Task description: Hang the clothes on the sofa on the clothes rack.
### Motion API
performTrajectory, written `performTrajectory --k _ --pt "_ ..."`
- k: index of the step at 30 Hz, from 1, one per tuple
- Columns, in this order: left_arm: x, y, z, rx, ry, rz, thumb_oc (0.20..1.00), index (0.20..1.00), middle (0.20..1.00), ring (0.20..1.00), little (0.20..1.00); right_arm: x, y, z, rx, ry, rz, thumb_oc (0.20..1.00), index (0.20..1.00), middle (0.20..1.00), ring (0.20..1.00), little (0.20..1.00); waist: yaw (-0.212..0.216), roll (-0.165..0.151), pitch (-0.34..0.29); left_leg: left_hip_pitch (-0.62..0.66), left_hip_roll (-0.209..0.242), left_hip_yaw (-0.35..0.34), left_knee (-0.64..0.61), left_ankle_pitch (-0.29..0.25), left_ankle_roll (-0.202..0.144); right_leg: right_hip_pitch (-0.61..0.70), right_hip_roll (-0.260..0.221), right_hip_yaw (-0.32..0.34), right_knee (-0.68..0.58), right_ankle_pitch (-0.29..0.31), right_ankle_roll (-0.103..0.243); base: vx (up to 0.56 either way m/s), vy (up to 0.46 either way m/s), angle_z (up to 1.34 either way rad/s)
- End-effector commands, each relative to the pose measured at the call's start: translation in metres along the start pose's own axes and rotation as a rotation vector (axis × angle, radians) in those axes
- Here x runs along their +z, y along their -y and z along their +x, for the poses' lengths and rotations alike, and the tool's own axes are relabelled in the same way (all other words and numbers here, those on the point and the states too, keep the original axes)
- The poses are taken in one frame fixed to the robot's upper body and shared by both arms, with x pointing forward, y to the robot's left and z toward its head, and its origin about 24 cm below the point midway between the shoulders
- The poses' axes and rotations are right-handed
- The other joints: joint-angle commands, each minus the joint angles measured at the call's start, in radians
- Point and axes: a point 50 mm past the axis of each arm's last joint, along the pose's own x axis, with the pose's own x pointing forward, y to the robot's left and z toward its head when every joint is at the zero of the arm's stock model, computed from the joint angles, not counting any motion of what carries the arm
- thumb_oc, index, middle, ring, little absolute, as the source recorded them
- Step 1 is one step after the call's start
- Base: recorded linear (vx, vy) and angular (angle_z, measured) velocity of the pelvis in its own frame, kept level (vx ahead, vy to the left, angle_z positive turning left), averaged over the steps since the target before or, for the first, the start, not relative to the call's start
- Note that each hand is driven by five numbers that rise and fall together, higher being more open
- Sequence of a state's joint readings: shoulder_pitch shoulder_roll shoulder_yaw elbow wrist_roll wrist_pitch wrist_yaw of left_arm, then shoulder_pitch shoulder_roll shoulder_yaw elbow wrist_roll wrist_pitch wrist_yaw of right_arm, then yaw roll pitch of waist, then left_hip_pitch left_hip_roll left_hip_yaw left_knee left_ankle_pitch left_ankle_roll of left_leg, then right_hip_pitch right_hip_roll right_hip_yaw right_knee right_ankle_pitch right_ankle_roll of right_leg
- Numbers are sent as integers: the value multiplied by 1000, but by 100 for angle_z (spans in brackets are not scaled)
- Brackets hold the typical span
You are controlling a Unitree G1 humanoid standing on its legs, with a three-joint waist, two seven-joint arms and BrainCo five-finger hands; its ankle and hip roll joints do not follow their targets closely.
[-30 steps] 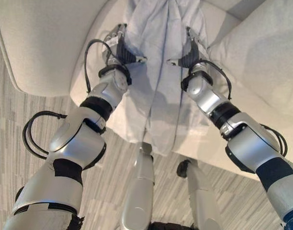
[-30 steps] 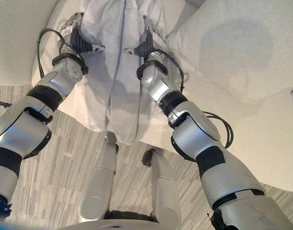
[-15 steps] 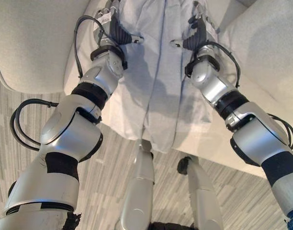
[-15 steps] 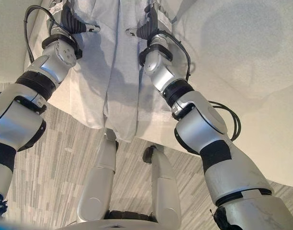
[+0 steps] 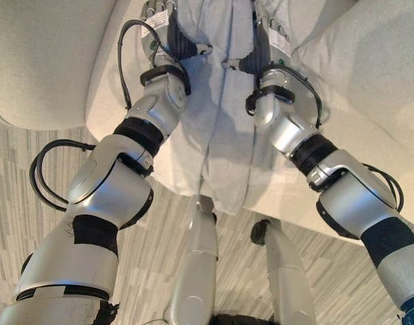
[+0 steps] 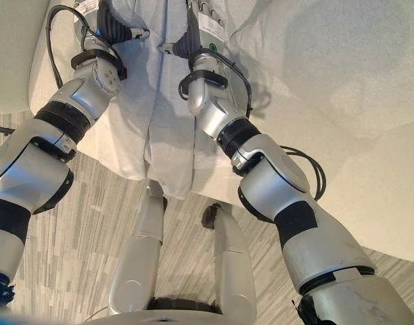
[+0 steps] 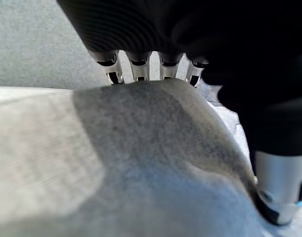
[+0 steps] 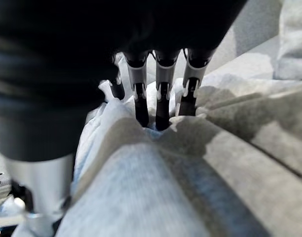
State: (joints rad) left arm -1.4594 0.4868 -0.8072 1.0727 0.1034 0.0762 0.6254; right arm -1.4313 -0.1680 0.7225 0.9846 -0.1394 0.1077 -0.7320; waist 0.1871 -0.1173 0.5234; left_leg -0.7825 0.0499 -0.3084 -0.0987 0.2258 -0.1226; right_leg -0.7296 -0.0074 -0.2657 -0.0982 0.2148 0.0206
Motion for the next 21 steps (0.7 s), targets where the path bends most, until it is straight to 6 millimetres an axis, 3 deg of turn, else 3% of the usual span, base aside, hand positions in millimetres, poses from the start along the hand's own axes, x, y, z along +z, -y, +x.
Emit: performTrajectory --k 1,5,9,10,11,12,13,21 --pt "8 -17 11 98 19 13 1000 1000 1000 1000 1000 16 -19 -12 44 43 -15 1000 1000 1000 1000 1000 -22 8 -3 47 -59 63 12 -36 52 80 -40 110 11 -66 136 0 0 0" --pt "11 -15 12 80 29 31 1000 1000 1000 1000 1000 12 -21 -13 52 35 -34 1000 1000 1000 1000 1000 -25 8 -3 37 -60 61 11 -33 51 73 -43 102 11 -63 139 0 0 0" --pt "13 -15 12 74 30 33 862 862 862 862 862 10 -21 -13 53 20 -31 1000 1000 1000 1000 1000 -26 9 -3 34 -59 62 11 -39 50 71 -42 102 11 -66 138 0 0 0" --pt "14 -15 13 73 26 29 614 614 614 614 614 9 -21 -13 51 13 -27 1000 1000 1000 1000 1000 -27 8 -3 32 -59 63 11 -40 50 69 -43 100 11 -66 138 0 0 0" --pt "15 -15 13 70 25 25 511 511 511 511 511 5 -20 -12 51 -3 -30 837 837 837 837 837 -30 8 -3 28 -60 64 11 -40 50 65 -45 98 11 -64 139 0 0 0" --pt "16 -16 14 68 25 26 263 263 263 263 263 3 -19 -12 51 -12 -29 200 200 200 200 200 -31 9 -3 27 -60 66 11 -40 50 65 -45 99 11 -63 139 1 13 4" --pt "14 -17 14 71 20 26 200 200 200 200 200 2 -18 -11 50 -18 -28 200 200 200 200 200 -32 8 -3 27 -60 68 11 -41 50 65 -45 99 11 -63 139 -1 28 13" --pt "0 -30 18 113 -3 42 200 200 200 200 200 -18 0 -4 -29 -101 62 200 200 200 200 200 -45 3 -3 29 -63 77 18 -41 58 66 -49 107 11 -59 138 -1 6 3"
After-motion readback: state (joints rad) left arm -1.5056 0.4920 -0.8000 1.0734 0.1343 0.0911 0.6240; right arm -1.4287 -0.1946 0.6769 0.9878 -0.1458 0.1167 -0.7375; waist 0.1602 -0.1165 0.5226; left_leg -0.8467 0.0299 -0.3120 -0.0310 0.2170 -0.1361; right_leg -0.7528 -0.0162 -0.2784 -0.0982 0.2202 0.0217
